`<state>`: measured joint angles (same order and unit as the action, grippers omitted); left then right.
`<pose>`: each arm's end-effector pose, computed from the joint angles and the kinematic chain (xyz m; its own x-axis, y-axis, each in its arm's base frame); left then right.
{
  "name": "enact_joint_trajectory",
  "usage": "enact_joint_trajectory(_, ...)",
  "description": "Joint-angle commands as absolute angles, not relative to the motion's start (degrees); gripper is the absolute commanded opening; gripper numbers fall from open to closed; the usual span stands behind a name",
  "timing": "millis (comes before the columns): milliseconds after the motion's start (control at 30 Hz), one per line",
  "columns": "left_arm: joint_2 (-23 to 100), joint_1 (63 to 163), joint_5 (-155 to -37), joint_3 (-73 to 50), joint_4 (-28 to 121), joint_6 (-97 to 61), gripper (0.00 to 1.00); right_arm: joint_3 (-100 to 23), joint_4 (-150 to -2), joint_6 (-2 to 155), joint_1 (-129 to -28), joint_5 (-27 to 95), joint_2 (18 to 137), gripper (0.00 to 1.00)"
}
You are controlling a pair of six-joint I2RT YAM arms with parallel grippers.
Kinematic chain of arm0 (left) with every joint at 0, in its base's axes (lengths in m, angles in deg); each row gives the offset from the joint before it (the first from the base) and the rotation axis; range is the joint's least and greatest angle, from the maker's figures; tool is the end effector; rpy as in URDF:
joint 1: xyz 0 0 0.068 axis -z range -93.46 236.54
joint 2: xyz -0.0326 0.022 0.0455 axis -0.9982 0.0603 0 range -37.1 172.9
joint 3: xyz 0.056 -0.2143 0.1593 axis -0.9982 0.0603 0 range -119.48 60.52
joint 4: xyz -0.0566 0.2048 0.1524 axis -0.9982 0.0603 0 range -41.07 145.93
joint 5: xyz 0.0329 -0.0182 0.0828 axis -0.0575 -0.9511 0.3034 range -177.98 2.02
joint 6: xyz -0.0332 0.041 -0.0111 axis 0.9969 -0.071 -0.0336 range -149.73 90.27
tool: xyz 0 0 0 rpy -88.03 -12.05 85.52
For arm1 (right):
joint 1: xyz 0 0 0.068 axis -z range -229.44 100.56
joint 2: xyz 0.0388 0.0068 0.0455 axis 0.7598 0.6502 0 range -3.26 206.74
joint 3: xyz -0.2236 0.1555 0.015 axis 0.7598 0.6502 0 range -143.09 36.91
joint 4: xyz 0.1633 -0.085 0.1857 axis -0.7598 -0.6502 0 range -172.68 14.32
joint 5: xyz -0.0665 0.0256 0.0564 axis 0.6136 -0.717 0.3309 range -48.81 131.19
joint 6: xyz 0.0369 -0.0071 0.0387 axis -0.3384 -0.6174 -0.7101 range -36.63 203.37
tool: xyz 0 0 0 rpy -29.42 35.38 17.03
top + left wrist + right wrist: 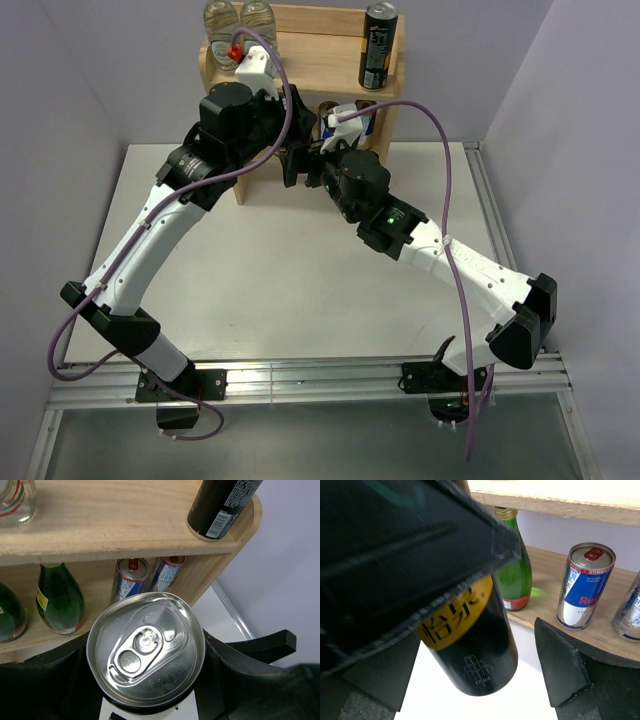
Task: Place and organize the beverage onto the shelf
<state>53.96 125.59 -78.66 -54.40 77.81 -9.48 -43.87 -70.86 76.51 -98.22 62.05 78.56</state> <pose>0.2626 -0.2056 0.5219 -0.2357 -0.2486 -0.9395 0.4421 0.8334 -0.3315 0.2307 0.2441 0.4373 -0.0128 0.1546 -0.9879 -0.4705 0.8709 0.1424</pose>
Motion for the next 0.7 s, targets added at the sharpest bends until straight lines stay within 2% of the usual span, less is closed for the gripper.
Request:
enact_joint_trajectory(0,50.52,126.01,-82.00,-54.80,73.10,-7.49,0.00,-46.33,-68.03,77.21,-98.75,63.95,76.81,1.00)
enact_joint_trajectory(133,50.35,126.09,-83.49,-54.36,73.71,-6.09,0.00,-44.40,-66.19,77.13,-98.84,64.65,76.11,1.00)
enact_joint_trajectory(200,49.65,126.18,-85.07,-53.74,73.28,-5.47,0.00,-43.87,-66.01,77.04,-98.84,64.66,75.93,0.92)
enact_joint_trajectory(233,49.56,126.09,-85.69,-53.57,73.27,-4.95,0.00,-43.78,-66.10,77.12,-98.92,64.39,75.93,0.75)
enact_joint_trajectory(300,49.21,126.09,-87.09,-54.27,73.80,-4.33,0.00,-43.60,-66.19,77.13,-98.92,64.22,76.02,0.58)
enact_joint_trajectory(333,49.12,126.09,-87.45,-54.70,74.58,-3.72,0.00,-43.52,-66.27,77.13,-98.92,64.13,76.02,0.37)
enact_joint_trajectory(433,48.33,126.18,-89.38,-55.32,75.38,-3.27,0.00,-42.73,-66.01,76.34,-98.92,64.30,75.67,0.07)
enact_joint_trajectory(500,47.54,126.53,-89.03,-55.06,75.73,-3.36,0.00,-42.64,-66.19,75.98,-98.92,64.22,75.58,0.01)
enact_joint_trajectory(667,46.48,126.62,-88.59,-54.36,76.35,-4.06,0.00,-42.46,-66.54,75.89,-99.36,64.39,75.14,0.00)
